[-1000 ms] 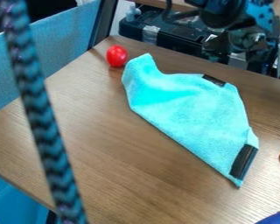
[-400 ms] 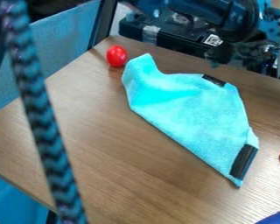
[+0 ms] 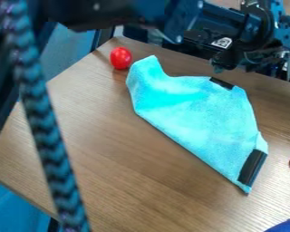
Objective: Unfold the cloth from right to left
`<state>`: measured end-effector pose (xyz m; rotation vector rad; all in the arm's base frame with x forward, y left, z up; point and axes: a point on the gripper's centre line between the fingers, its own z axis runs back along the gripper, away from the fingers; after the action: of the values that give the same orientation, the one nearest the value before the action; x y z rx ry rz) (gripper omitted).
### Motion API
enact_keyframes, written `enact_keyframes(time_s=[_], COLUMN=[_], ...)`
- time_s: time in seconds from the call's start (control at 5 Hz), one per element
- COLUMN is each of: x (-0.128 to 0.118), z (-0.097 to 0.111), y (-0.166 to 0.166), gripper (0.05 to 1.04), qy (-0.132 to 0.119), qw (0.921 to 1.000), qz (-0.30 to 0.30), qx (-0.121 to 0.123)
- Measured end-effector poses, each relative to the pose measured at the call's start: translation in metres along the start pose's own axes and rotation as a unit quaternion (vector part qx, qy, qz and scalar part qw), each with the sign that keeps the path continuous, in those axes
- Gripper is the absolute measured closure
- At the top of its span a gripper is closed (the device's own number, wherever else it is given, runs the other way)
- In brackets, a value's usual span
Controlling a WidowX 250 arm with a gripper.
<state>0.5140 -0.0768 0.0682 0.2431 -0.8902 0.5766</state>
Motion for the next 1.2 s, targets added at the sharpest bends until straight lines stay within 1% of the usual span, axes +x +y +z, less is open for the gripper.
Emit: enact_keyframes(time_s=[0.2, 0.6, 0.8, 1.0, 1.2], x=[-0.006, -0.008, -0.008, -0.015, -0.021], z=[-0.005, -0.006, -0.006, -0.010, -0.011], y=[0.003, 0.006, 0.007, 0.009, 0.010], gripper=[0.084, 0.084, 0.084, 0.084, 0.084], qy=[0.003, 0.011, 0.013, 0.020, 0.032], qw=[0.9999, 0.9995, 0.9993, 0.9990, 0.9986], qz=[0.000, 0.008, 0.012, 0.008, 0.005], qx=[0.012, 0.030, 0.033, 0.040, 0.042])
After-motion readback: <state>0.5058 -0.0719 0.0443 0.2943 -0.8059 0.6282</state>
